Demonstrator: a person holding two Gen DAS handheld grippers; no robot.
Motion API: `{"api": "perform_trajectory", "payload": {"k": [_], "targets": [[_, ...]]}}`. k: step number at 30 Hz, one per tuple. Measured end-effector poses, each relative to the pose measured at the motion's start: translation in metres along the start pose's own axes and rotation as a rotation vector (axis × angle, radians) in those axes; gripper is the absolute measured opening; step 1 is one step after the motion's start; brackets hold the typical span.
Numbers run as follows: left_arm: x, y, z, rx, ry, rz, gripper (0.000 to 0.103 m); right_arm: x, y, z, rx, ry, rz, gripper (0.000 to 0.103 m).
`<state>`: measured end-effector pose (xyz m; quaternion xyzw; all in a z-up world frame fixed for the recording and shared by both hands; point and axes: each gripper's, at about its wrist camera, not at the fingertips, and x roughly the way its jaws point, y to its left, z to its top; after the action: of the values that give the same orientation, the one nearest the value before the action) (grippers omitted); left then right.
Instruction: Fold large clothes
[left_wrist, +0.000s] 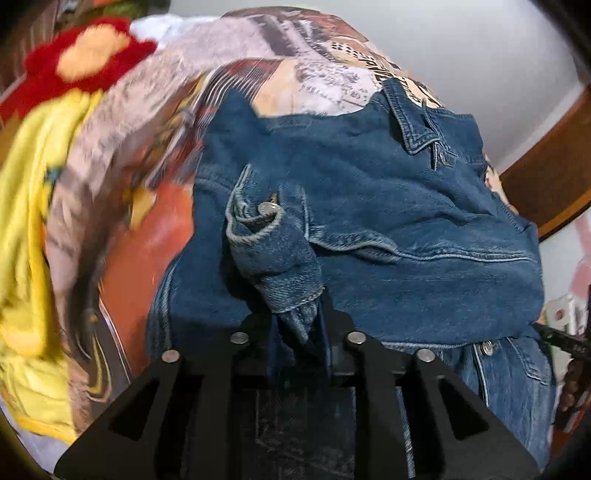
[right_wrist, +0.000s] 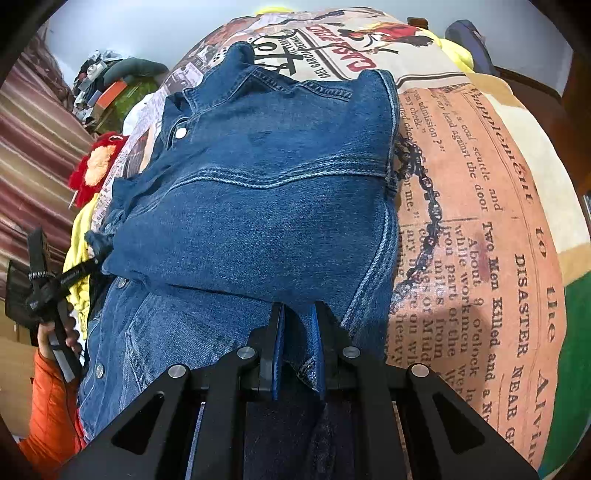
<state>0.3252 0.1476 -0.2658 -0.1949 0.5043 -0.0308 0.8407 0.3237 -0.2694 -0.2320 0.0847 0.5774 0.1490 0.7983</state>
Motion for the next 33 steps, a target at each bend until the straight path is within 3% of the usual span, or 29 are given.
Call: {"api": "perform_trajectory", "payload": {"k": [3,5,7,10,12,13,17,21,26,29,33], "targets": [[-0.004,0.008,0.001,-0.034,-0.007,-0.038,0.030,-0.001,0.003,0.003,-0.006,0.008,-0.022,0.010],[-0.005,0.008,0.006,-0.033,-0.008,-0.026,0.046,-0.002,0.005,0.005,-0.015,0.012,-0.043,0.010],[-0.004,0.008,0.011,-0.043,-0.005,-0.018,0.054,-0.007,0.006,0.008,-0.031,0.003,-0.069,0.010],[0.001,0.009,0.020,-0.049,-0.004,-0.004,0.054,-0.019,0.007,0.012,-0.054,-0.038,-0.115,0.010],[0.004,0.004,0.025,-0.018,-0.020,0.048,0.045,-0.028,0.003,0.016,-0.049,-0.068,-0.125,0.011],[0.005,0.000,0.028,0.007,-0.031,0.078,0.035,-0.033,-0.001,0.019,-0.041,-0.081,-0.127,0.011],[-0.003,-0.022,0.038,0.094,-0.097,0.170,0.028,-0.048,-0.018,0.033,0.005,-0.123,-0.143,0.011],[-0.036,-0.048,0.054,0.169,-0.244,0.209,0.027,-0.050,-0.022,0.047,0.009,-0.136,-0.177,0.011],[-0.082,-0.060,0.062,0.220,-0.392,0.183,0.027,-0.044,-0.015,0.058,-0.009,-0.160,-0.161,0.010],[-0.075,-0.053,0.062,0.249,-0.367,0.198,0.027,-0.029,-0.009,0.063,-0.029,-0.142,-0.161,0.011],[-0.046,-0.033,0.051,0.228,-0.253,0.223,0.028,0.004,-0.008,0.062,-0.055,-0.070,-0.206,0.010]]}}
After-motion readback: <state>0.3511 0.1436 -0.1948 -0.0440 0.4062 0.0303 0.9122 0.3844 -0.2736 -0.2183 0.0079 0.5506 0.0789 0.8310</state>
